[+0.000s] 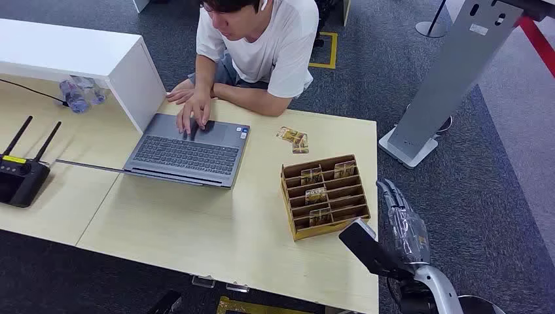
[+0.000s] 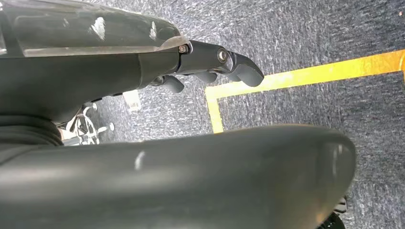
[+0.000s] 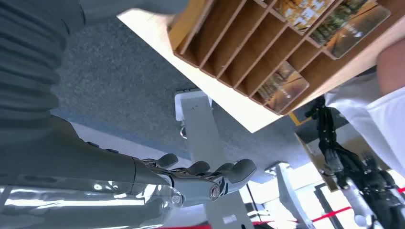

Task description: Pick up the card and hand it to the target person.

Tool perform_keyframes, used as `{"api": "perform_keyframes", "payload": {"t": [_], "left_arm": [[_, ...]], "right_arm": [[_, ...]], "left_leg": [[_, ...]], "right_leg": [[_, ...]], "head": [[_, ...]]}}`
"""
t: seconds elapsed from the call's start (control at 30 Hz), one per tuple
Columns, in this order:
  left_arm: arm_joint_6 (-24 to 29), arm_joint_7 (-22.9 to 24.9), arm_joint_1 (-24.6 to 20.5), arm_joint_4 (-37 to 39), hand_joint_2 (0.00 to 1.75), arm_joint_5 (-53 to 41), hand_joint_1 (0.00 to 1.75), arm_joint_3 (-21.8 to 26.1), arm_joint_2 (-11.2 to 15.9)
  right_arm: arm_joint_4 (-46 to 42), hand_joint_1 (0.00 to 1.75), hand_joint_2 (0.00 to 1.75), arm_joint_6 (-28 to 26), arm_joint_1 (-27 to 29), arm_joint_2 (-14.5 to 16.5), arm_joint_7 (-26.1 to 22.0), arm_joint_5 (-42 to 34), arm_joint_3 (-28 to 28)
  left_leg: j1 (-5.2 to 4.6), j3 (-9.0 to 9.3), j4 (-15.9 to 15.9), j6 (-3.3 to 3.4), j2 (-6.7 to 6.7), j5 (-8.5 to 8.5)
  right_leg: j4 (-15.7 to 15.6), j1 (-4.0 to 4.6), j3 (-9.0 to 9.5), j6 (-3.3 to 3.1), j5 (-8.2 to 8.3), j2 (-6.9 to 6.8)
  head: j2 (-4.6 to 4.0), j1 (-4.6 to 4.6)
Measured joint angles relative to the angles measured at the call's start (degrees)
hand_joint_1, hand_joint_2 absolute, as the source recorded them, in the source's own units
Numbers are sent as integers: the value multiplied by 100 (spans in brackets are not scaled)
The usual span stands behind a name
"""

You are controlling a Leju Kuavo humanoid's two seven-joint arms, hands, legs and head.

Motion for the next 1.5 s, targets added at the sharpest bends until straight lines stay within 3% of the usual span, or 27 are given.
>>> {"api": "perform_keyframes", "payload": {"t": [0.3,0.6,0.73,0.87,1.03,1.33,1.5], "left_arm": [[-22,17,-15,0,0,-2,0,-3,-5],[-21,33,-17,0,0,21,0,-3,-4],[-26,54,-16,0,0,26,0,-3,-3],[-44,54,-15,0,0,31,0,-3,-2],[-78,53,-13,0,0,46,0,-3,-2],[-99,62,-12,0,0,70,0,-3,2],[-102,62,-11,0,0,70,0,-3,2]], "right_arm": [[223,145,175,613,-660,263,219,684,586],[1039,136,175,626,-1068,511,190,554,1056],[1286,123,175,624,-1119,565,185,544,1143],[1459,88,175,615,-1144,589,208,541,1196],[1567,72,175,608,-1155,592,282,535,1224],[1630,61,175,605,-1191,592,341,498,1278],[1632,69,175,605,-1231,593,370,532,1308]], "left_leg": [[0,1,0,0,0,0],[0,-1,0,0,-1,0],[0,-1,0,0,-1,0],[0,-1,0,0,-1,0],[0,0,0,0,-1,0],[0,0,0,0,-1,0],[0,0,0,0,-1,0]], "right_leg": [[1,0,-1,0,0,0],[1,1,-1,0,0,0],[1,0,-1,0,0,-1],[1,1,-1,0,0,-1],[1,1,-1,0,0,-1],[1,1,-1,0,0,0],[1,1,-1,0,0,-1]], "head": [[0,-2],[0,-2],[0,-2],[0,-2],[0,-2],[0,-2],[0,-2]]}}
